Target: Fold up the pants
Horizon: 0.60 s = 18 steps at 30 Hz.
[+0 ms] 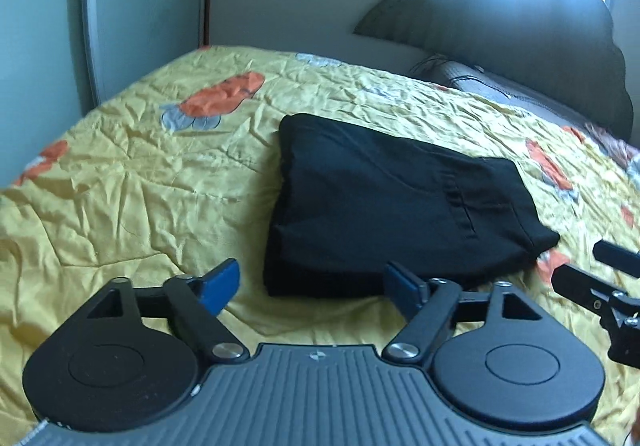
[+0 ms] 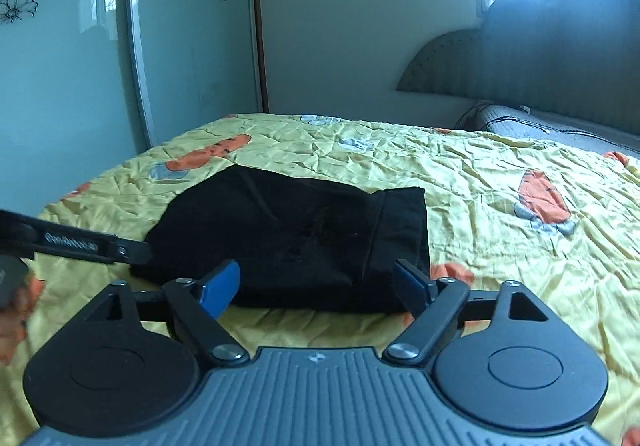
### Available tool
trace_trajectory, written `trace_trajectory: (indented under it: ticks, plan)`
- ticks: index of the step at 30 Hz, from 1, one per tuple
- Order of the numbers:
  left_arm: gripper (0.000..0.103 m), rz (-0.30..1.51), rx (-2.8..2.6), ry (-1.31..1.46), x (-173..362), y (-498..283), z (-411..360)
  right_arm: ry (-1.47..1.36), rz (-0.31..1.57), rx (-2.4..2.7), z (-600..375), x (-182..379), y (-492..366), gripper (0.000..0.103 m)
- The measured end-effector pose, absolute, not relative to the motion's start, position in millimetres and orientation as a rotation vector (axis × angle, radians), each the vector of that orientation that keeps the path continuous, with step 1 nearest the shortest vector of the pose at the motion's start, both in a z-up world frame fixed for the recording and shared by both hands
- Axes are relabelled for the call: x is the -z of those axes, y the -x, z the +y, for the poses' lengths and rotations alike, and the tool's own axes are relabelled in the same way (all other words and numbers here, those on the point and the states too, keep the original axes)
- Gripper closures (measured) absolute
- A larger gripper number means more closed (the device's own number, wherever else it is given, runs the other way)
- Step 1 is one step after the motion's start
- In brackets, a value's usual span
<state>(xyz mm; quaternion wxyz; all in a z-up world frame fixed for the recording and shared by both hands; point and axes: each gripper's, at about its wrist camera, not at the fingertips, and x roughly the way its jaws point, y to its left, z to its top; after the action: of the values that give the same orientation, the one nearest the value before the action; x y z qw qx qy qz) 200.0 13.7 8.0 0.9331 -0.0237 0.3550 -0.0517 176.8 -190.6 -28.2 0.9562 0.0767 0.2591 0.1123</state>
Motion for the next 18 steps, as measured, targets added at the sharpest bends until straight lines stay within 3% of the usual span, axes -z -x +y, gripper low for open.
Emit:
trace_trajectory:
  ticks: [4,12,18]
  plan:
    - [0.010,0.724,0.093,0.002,-8.3,-185.8,4.2,-0.173,0.573,-0.190,-181.4,19.7,-159.6,0.003]
    - [0.008,0.778,0.071,-0.017,5.7,-176.2,0.7,-0.494,0.646,-0.352,-190.0,14.5,-147.1,0.000]
    - [0.008,0.800,0.068,-0.029,14.3,-172.4,-0.6,-0.288,0.703,-0.200,-163.2,42.1,-159.6,0.000]
